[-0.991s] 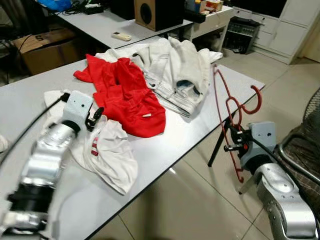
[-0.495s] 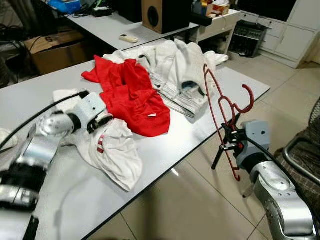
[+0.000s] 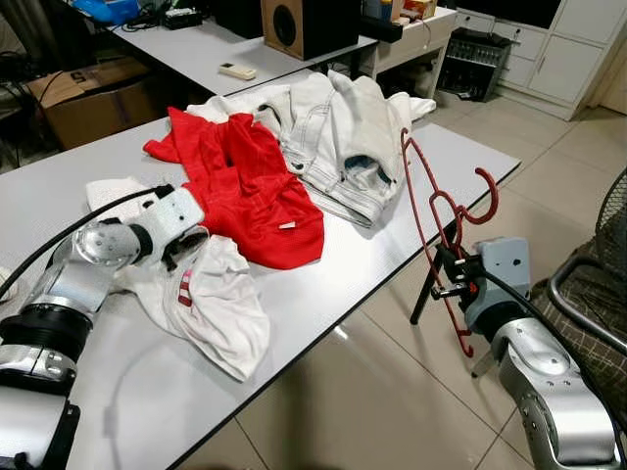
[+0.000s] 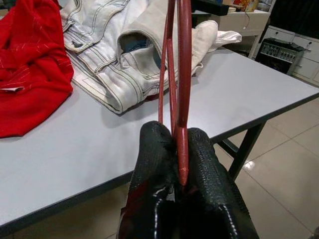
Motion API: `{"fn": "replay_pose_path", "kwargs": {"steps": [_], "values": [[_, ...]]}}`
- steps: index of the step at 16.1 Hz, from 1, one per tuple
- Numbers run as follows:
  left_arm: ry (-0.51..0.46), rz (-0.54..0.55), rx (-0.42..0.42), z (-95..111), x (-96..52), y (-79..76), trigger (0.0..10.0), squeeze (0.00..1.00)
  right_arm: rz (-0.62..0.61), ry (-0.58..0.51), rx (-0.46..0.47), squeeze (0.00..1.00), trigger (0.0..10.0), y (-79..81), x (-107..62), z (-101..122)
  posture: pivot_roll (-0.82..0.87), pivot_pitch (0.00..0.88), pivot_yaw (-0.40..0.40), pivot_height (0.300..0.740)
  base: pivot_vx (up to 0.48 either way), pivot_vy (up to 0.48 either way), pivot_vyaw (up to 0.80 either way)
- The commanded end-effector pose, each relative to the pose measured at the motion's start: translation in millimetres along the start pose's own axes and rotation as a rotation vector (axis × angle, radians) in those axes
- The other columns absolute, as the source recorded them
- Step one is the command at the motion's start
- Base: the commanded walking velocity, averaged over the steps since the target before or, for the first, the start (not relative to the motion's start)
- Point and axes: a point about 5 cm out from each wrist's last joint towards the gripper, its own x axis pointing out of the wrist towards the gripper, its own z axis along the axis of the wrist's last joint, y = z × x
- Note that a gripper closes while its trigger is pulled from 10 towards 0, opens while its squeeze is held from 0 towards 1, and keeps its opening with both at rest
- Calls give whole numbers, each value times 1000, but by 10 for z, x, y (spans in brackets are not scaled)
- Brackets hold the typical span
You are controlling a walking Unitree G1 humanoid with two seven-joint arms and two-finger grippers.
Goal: Hang hanger
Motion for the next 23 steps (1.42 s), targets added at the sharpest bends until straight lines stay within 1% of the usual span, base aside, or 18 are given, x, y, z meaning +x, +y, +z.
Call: {"fn": "replay_pose_path", "kwargs": {"steps": [1, 4, 6, 8, 11, 13, 15, 16, 17, 18, 19, 20, 22, 23], "values": [[12, -7, 25, 11, -9, 33, 0, 0, -1, -22, -6, 0, 10000, 1, 5, 56, -192, 0, 17, 740, 0, 0, 0], [68, 18, 43, -95, -16, 66, 0, 0, 5, -20, -13, 0, 10000, 8, 7, 62, -192, 0, 12, 740, 0, 0, 0], [88, 26, 52, -129, -27, 87, 0, 0, 7, -19, -13, 0, 10000, 13, 4, 60, -191, 0, 12, 740, 0, 0, 0], [113, 60, 66, -160, -38, 133, 0, 0, 8, -17, -11, 0, 10000, 21, -4, 52, -190, 0, 13, 740, 0, 0, 0], [111, 60, 59, -162, -33, 151, 0, 0, 11, -17, -10, 0, 10000, 35, -6, 48, -187, 0, 15, 740, 0, 0, 0], [99, 41, 47, -151, -23, 138, 0, 0, 19, -19, -10, 0, 10000, 42, -7, 45, -186, 0, 14, 740, 0, 0, 0], [50, 25, 20, -79, -9, 134, 0, 0, 89, -39, -1, 0, 10000, 81, -13, 81, -185, 0, 12, 740, 0, 0, 0], [-69, 71, -64, 116, -20, 233, 0, 0, 253, -62, 23, 0, 10000, 194, -56, 156, -185, 0, 12, 740, 0, 0, 0], [-126, 97, -106, 207, -32, 286, 0, 0, 322, -68, 24, 0, 10000, 244, -84, 184, -185, 0, 12, 740, 0, 0, 0], [-213, 135, -163, 361, -62, 381, 0, 0, 441, -89, 8, 0, 10000, 327, -140, 236, -184, 0, 12, 740, 0, 0, 0], [-270, 173, -185, 493, -104, 481, 0, 0, 559, -84, 2, 0, 10000, 398, -193, 261, -183, 0, 13, 740, 0, 0, 0], [-298, 206, -191, 577, -142, 560, 0, 0, 650, -60, -4, 0, 10000, 441, -237, 259, -182, 0, 11, 740, 0, 0, 0], [-337, 245, -189, 695, -230, 678, 0, 0, 768, 4, -16, 0, 10000, 464, -309, 220, -178, 0, 9, 740, 0, 0, 0], [-348, 237, -166, 738, -273, 693, 0, 0, 801, 27, -8, 0, 10000, 466, -341, 206, -178, 0, 9, 740, 0, 0, 0]]}}
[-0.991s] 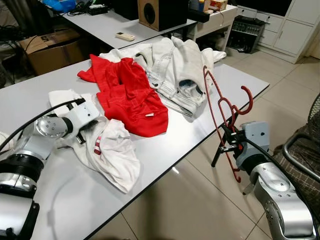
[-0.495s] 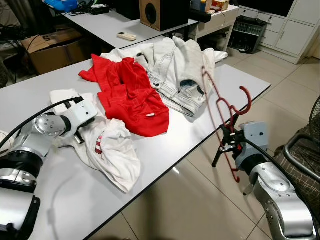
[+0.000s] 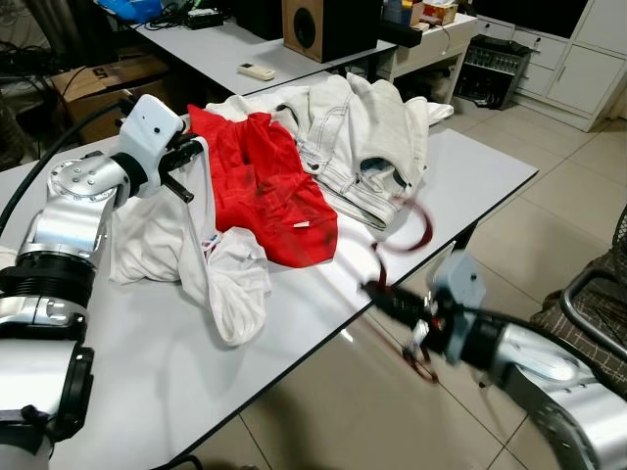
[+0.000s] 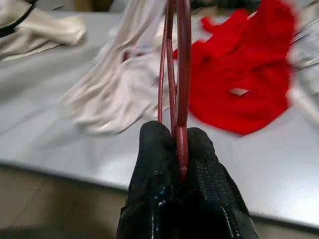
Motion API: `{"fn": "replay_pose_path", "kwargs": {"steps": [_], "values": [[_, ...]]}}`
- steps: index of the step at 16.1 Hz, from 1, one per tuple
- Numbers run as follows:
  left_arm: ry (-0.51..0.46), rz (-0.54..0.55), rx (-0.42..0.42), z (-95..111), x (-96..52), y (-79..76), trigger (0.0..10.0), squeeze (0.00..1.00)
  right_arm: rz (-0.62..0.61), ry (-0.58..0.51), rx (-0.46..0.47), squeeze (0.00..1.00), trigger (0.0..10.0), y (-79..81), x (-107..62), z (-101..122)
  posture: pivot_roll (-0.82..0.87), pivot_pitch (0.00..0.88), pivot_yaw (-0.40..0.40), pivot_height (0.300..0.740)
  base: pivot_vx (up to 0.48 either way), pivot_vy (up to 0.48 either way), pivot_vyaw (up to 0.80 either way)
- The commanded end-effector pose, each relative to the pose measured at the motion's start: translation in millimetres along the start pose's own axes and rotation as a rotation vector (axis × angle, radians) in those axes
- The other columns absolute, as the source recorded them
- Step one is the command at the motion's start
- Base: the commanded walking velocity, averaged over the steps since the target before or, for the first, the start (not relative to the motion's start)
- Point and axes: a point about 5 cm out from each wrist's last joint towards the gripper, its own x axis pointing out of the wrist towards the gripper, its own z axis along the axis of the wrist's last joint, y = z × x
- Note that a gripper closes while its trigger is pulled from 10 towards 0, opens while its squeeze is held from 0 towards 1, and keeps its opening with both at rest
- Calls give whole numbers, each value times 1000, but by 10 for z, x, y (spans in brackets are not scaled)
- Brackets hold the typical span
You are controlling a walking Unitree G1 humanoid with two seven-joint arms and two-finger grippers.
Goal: Hang hanger
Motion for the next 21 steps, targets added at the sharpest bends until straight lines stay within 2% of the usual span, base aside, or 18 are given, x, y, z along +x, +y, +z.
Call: {"fn": "replay_pose_path", "kwargs": {"steps": [1, 6, 10, 12, 15, 18, 21], "values": [[-27, -5, 25, 110, -43, 53, 0, 0, 49, -9, 9, 0, 10000, 45, -9, 37, -172, 0, 3, 740, 0, 0, 0], [3, -63, 70, 95, -76, -57, 0, 0, 140, -10, 43, 0, 10000, 121, 17, 63, -166, 0, -2, 740, 0, 0, 0], [4, -91, 73, 132, -145, -113, 0, 0, 82, -9, 61, 0, 10000, 66, 118, 48, -158, 0, -3, 740, 0, 0, 0], [-4, -104, 68, 178, -197, -118, 0, 0, 90, -4, 77, 0, 10000, 66, 174, 37, -150, 0, -9, 740, 0, 0, 0], [-34, -152, 52, 312, -248, -185, 0, 0, 119, -9, 98, 0, 10000, 45, 308, 35, -139, 0, -15, 740, 0, 0, 0], [-35, -193, 33, 390, -263, -298, 0, 0, 103, -6, 104, 0, 10000, -54, 529, 72, -135, 0, -15, 740, 0, 0, 0], [-57, -172, 9, 492, -258, -286, 0, 0, 101, 18, 139, 0, 10000, -48, 648, 77, -132, 0, -17, 740, 0, 0, 0]]}}
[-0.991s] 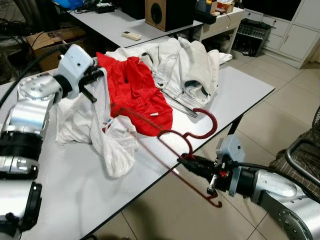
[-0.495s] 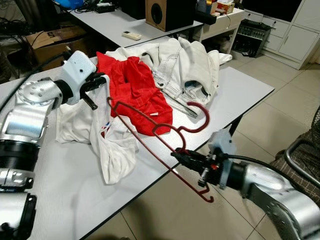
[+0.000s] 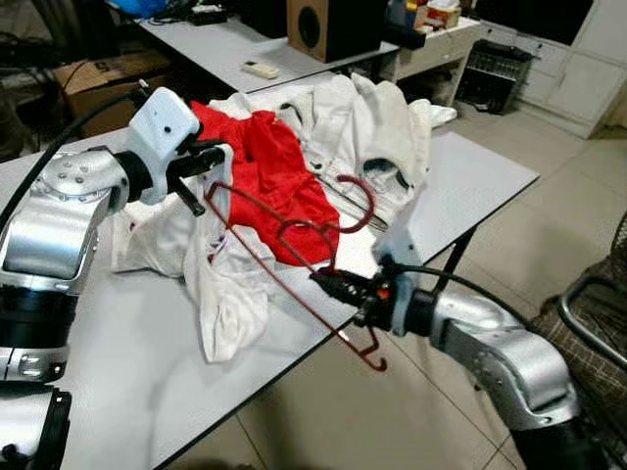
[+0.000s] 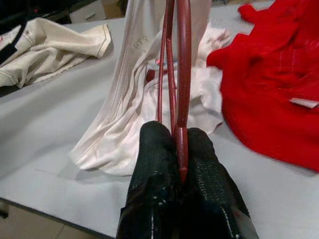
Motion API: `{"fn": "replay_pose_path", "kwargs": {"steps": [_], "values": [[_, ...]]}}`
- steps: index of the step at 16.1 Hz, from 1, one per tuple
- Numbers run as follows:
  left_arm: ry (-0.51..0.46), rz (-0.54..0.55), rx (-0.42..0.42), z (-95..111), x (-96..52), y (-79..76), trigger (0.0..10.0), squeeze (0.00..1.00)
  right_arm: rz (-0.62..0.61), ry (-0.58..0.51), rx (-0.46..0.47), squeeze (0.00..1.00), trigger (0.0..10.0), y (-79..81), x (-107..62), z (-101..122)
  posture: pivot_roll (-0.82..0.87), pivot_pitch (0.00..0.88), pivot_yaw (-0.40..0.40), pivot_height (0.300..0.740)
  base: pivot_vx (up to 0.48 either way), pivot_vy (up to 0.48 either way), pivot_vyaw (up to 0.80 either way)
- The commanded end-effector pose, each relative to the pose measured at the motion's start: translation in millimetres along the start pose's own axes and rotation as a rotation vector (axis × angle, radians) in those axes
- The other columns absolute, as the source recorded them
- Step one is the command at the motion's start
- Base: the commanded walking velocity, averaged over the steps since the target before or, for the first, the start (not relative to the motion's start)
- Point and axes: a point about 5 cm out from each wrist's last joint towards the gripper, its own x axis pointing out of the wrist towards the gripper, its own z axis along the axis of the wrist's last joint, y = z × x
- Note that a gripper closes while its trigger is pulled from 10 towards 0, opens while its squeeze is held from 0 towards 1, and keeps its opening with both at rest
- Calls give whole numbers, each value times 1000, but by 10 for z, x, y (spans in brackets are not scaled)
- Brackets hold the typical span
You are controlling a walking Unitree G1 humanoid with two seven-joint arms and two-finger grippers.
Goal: Hang hanger
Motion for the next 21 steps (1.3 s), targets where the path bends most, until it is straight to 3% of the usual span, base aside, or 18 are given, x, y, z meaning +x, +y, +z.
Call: {"fn": "replay_pose_path", "kwargs": {"steps": [1, 4, 7, 9, 14, 16, 17, 18, 21], "values": [[-42, 24, 0, 136, -4, 43, 0, 0, 7, 23, 20, 0, 10000, 13, 46, -4, -131, 0, -16, 740, 0, 0, 0], [-87, 35, -17, 293, 9, 68, 0, 0, 51, 42, 78, 0, 10000, 71, 171, -17, -131, 0, -13, 740, 0, 0, 0], [-140, 70, -34, 484, 28, 103, 0, 0, 66, 145, 115, 0, 10000, 100, 285, -128, -129, 0, -13, 740, 0, 0, 0], [-171, 182, -28, 578, -41, 278, 0, 0, 21, 218, 149, 0, 10000, 64, 279, -243, -127, 0, -17, 740, 0, 0, 0], [-194, 442, 9, 703, -348, 686, 0, 0, -104, 267, 192, 0, 10000, -96, 190, -333, -118, 0, -21, 740, 0, 0, 0], [-182, 493, 30, 699, -468, 778, 0, 0, -177, 226, 180, 0, 10000, -216, 137, -244, -112, 0, -28, 740, 0, 0, 0], [-169, 522, 43, 681, -544, 821, 0, 0, -253, 147, 147, 0, 10000, -349, 86, -71, -112, 0, -28, 740, 0, 0, 0], [-165, 561, 58, 664, -633, 870, 0, 0, -336, -16, 99, 0, 10000, -510, 9, 251, -107, 0, -38, 740, 0, 0, 0], [-180, 549, 64, 661, -719, 854, 0, 0, -383, -197, 76, 0, 10000, -623, -82, 619, -104, 0, -45, 740, 0, 0, 0]]}}
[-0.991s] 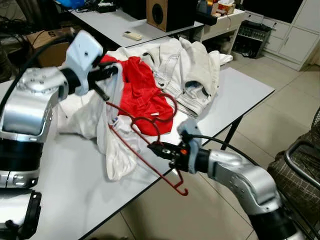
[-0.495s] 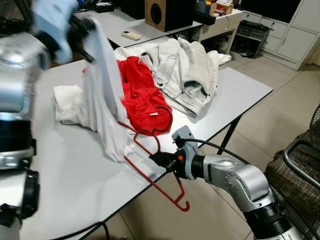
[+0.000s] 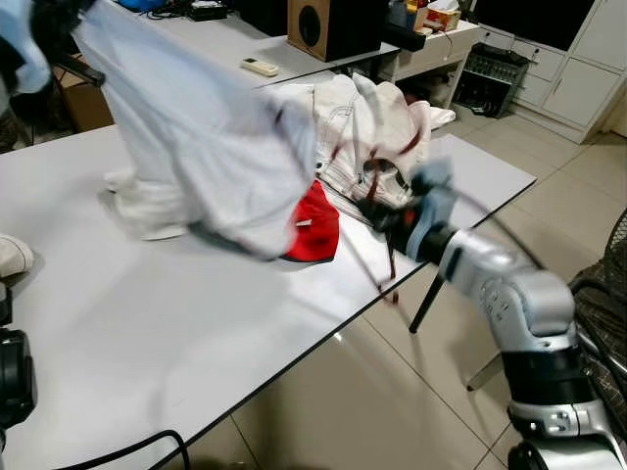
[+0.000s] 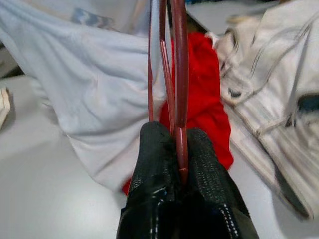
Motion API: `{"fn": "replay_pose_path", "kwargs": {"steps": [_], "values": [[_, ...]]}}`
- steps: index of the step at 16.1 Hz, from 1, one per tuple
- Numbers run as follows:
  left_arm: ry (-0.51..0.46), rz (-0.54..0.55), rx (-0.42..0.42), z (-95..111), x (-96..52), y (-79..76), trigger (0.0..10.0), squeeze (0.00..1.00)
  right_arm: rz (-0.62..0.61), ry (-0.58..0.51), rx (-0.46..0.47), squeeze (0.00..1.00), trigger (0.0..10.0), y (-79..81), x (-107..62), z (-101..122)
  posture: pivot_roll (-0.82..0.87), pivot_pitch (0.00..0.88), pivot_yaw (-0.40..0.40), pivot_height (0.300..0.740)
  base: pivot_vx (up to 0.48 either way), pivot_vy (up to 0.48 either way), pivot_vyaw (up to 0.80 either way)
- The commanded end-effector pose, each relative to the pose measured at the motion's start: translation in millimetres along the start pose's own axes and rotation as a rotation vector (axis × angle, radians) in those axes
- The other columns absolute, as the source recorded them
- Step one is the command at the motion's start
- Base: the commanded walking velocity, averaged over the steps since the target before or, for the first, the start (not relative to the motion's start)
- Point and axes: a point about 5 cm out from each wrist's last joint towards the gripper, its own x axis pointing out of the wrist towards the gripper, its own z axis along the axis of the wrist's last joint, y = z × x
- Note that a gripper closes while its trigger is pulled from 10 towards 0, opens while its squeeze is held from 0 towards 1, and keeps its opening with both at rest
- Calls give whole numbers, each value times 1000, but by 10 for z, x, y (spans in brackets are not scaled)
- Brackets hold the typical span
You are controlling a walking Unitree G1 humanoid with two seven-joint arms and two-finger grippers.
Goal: Hang hanger
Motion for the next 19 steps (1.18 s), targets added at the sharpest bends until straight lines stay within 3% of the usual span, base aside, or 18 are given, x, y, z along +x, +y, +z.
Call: {"fn": "replay_pose_path", "kwargs": {"steps": [1, 4, 6, 8, 9, 10, 11, 13, 14, 15, 17, 18, 19], "values": [[-12, -12, 3, 36, -43, 8, 0, 0, -26, -38, -8, 0, 10000, -39, -20, 50, -104, 0, -45, 740, 0, 0, 0], [126, -88, -49, -348, -236, -296, 0, 0, 38, 116, 33, 0, 10000, 105, -89, -303, -105, 0, -48, 740, 0, 0, 0], [210, -98, -78, -622, -371, -553, 0, 0, 17, 147, 162, 0, 10000, 143, -143, -511, -111, 0, -44, 740, 0, 0, 0], [249, -104, -104, -725, -448, -647, 0, 0, -42, 113, 293, 0, 10000, 139, -149, -587, -116, 0, -42, 740, 0, 0, 0], [252, -105, -111, -729, -460, -656, 0, 0, -57, 102, 317, 0, 10000, 129, -148, -594, -116, 0, -42, 740, 0, 0, 0], [273, -175, -119, -765, -544, -715, 0, 0, -105, 27, 441, 0, 10000, 56, -100, -566, -110, 0, -42, 740, 0, 0, 0], [279, -203, -127, -776, -571, -740, 0, 0, -111, 3, 479, 0, 10000, 37, -81, -550, -110, 0, -42, 740, 0, 0, 0], [298, -406, -166, -806, -711, -977, 0, 0, -88, -94, 601, 0, 10000, 8, 12, -452, -101, 0, -44, 740, 0, 0, 0], [274, -606, -185, -825, -850, -1268, 0, 0, -32, -168, 692, 0, 10000, 30, 120, -344, -97, 0, -44, 740, 0, 0, 0], [285, -722, -166, -870, -964, -1456, 0, 0, 12, -212, 772, 0, 10000, 57, 196, -277, -95, 0, -44, 740, 0, 0, 0], [313, -786, -115, -926, -1055, -1656, 0, 0, 83, -266, 913, 0, 10000, 102, 307, -196, -88, 0, -50, 740, 0, 0, 0], [298, -788, -127, -901, -1046, -1693, 0, 0, 91, -271, 933, 0, 10000, 114, 328, -184, -86, 0, -52, 740, 0, 0, 0], [236, -771, -199, -801, -988, -1792, 0, 0, 109, -292, 985, 0, 10000, 138, 410, -138, -84, 0, -54, 740, 0, 0, 0]]}}
